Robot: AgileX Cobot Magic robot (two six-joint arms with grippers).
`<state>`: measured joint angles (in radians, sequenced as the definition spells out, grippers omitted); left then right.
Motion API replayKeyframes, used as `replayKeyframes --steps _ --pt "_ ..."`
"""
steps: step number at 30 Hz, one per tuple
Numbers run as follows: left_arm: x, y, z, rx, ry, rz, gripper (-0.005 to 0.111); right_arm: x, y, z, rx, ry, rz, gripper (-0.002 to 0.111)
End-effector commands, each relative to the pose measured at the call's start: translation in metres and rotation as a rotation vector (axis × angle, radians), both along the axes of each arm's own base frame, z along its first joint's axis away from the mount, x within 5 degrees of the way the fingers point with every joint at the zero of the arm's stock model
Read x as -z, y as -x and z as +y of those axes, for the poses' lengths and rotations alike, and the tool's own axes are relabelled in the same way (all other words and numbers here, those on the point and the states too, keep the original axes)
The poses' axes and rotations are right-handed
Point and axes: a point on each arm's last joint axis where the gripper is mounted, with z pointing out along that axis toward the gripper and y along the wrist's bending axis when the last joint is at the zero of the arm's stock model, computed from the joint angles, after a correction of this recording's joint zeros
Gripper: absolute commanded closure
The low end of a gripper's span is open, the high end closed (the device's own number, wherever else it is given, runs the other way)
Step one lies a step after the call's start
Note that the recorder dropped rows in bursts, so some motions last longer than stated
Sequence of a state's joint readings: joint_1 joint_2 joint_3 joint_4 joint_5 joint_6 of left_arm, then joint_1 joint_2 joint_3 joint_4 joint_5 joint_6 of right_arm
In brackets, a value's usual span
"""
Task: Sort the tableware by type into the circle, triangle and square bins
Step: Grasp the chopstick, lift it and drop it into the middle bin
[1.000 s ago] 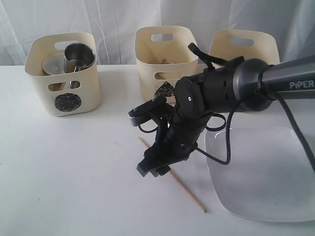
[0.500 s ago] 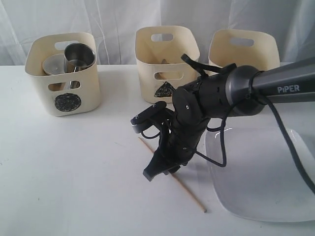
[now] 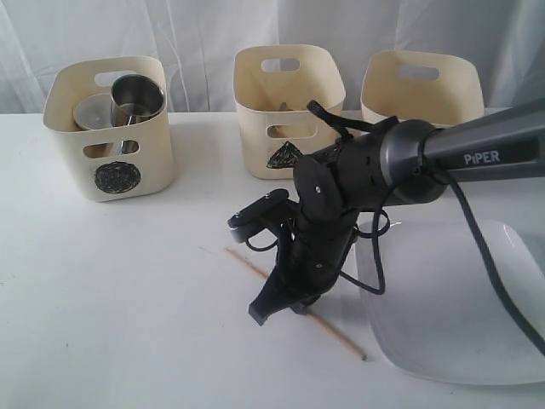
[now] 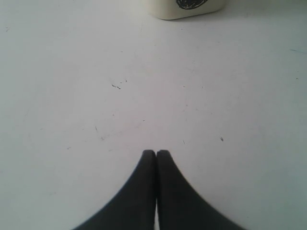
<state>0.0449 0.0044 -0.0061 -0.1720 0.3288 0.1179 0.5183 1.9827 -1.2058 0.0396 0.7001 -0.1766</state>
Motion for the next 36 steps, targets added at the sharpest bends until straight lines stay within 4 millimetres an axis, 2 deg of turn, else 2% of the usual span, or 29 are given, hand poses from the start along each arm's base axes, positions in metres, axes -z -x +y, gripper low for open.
replayKeyframes --steps 1,4,8,10,14,17,19,23,26,29,33,36 --pt "0.002 0.0 0.0 -0.004 0.011 0.009 0.107 0.01 0.004 -0.004 -0.035 0.049 0.055 0.108" --pt "0.002 0.0 0.0 -0.004 0.011 0.009 0.107 -0.004 0.005 -0.004 -0.081 0.07 0.084 0.108" --pt "0.002 0.0 0.0 -0.004 0.011 0.009 0.107 -0.057 0.005 -0.003 -0.125 0.066 0.074 0.108" --pt "0.002 0.0 0.0 -0.004 0.011 0.009 0.107 -0.093 0.003 -0.005 -0.186 0.054 -0.024 0.108" --pt "0.002 0.0 0.0 -0.004 0.011 0.009 0.107 -0.16 -0.002 -0.015 -0.221 0.06 -0.351 0.108" --pt "0.002 0.0 0.0 -0.004 0.011 0.009 0.107 -0.192 -0.004 -0.026 -0.195 0.028 -0.511 0.108" --pt "0.002 0.0 0.0 -0.004 0.011 0.009 0.107 -0.205 -0.005 -0.032 -0.175 0.002 -0.576 0.108" --pt "0.002 0.0 0.0 -0.004 0.011 0.009 0.107 -0.221 -0.023 -0.047 -0.093 -0.073 -0.758 0.108" --pt "0.002 0.0 0.0 -0.004 0.011 0.009 0.107 -0.224 -0.045 -0.055 0.019 -0.177 -0.889 0.108" --pt "0.002 0.0 0.0 -0.004 0.011 0.009 0.107 -0.216 -0.067 -0.066 0.112 -0.25 -0.965 0.108" --pt "0.002 0.0 0.0 -0.004 0.011 0.009 0.107 -0.19 -0.098 -0.079 0.229 -0.34 -1.015 0.108" --pt "0.002 0.0 0.0 -0.004 0.011 0.009 0.107 -0.168 -0.123 -0.082 0.246 -0.428 -1.126 0.108"
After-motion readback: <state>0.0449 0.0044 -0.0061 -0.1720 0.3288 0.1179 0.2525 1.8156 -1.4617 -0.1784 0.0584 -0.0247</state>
